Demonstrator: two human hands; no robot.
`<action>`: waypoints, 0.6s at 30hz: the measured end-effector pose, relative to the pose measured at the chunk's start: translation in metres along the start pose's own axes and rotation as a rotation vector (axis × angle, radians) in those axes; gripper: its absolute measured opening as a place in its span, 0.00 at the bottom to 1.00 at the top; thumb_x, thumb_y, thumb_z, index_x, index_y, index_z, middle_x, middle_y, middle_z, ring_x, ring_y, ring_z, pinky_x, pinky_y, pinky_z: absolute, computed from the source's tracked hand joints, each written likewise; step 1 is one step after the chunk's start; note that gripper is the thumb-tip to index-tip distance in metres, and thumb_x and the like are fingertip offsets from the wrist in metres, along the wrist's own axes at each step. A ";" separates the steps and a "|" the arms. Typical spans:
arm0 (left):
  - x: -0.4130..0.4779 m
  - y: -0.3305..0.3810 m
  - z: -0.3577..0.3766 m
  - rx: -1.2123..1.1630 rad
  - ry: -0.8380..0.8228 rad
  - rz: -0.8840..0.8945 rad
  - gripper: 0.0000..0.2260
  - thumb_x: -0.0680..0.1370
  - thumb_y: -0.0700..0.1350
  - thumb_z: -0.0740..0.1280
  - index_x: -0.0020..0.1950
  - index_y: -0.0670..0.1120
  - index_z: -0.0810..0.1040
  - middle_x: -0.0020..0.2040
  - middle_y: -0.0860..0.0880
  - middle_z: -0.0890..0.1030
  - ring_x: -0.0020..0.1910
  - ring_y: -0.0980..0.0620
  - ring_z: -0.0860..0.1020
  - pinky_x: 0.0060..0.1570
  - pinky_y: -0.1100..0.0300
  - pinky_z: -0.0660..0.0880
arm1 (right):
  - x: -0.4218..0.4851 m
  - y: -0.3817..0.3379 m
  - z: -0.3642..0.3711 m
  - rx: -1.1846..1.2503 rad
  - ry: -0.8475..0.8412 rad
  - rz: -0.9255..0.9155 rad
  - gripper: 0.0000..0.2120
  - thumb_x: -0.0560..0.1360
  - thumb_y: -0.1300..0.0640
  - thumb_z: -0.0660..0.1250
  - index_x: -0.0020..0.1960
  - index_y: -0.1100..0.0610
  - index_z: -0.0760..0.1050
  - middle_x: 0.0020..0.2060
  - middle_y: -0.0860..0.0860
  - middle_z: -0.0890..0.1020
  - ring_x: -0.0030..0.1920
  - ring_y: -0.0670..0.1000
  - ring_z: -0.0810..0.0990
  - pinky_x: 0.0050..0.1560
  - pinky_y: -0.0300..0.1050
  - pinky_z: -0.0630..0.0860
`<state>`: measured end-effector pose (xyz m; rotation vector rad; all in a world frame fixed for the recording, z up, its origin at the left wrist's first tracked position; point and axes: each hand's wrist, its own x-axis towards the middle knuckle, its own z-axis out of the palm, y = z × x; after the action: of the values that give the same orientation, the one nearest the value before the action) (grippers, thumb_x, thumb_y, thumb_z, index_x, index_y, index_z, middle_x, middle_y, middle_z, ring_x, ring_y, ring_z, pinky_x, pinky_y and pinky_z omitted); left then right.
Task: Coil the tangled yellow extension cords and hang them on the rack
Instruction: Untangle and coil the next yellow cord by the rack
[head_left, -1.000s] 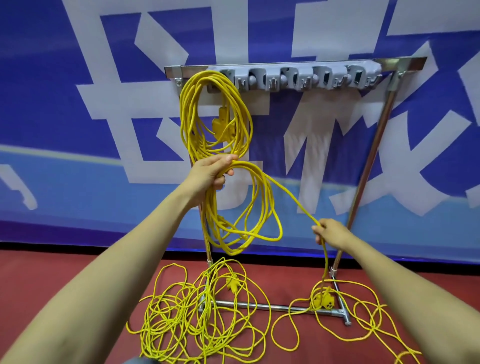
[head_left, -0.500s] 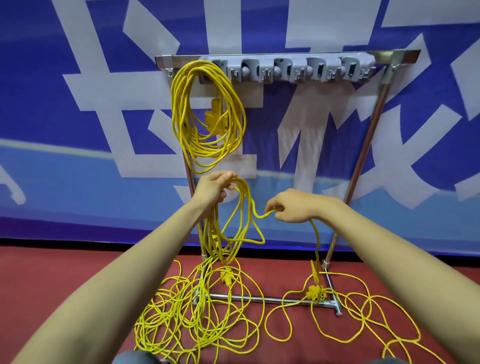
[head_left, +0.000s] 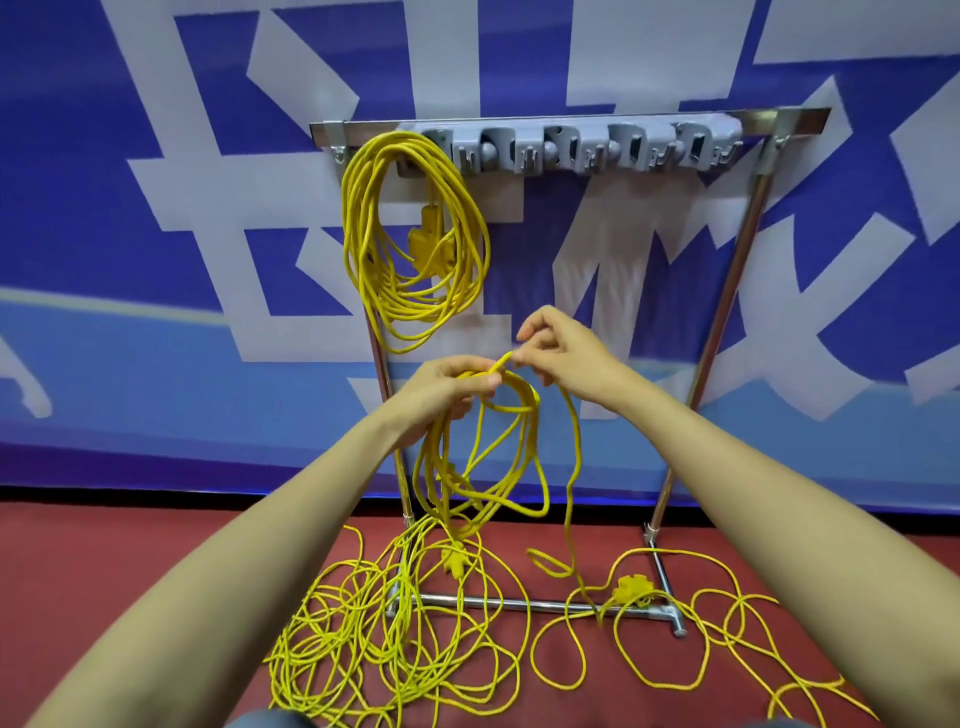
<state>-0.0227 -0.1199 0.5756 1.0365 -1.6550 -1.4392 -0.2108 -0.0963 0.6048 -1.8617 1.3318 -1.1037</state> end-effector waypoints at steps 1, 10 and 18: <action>0.000 0.002 0.000 0.014 0.009 0.029 0.05 0.77 0.41 0.69 0.52 0.45 0.81 0.35 0.49 0.77 0.25 0.58 0.64 0.25 0.68 0.61 | 0.000 0.003 -0.001 -0.013 0.015 0.011 0.06 0.76 0.59 0.67 0.49 0.58 0.70 0.35 0.53 0.79 0.32 0.49 0.75 0.33 0.40 0.74; 0.006 0.006 0.002 0.019 0.061 0.018 0.13 0.80 0.41 0.65 0.63 0.38 0.77 0.39 0.48 0.81 0.23 0.60 0.66 0.25 0.70 0.64 | -0.017 0.029 -0.009 0.104 -0.032 0.208 0.07 0.78 0.56 0.64 0.45 0.58 0.77 0.27 0.50 0.67 0.25 0.44 0.63 0.25 0.34 0.59; 0.002 0.000 -0.001 0.269 -0.012 -0.109 0.17 0.77 0.38 0.69 0.61 0.42 0.65 0.41 0.48 0.78 0.27 0.57 0.69 0.28 0.66 0.67 | -0.010 0.053 -0.020 -0.296 0.147 0.385 0.07 0.76 0.55 0.66 0.42 0.58 0.74 0.34 0.53 0.74 0.35 0.52 0.71 0.31 0.43 0.66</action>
<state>-0.0226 -0.1216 0.5757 1.2856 -1.8619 -1.3157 -0.2543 -0.1038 0.5680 -1.6405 1.9305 -0.8901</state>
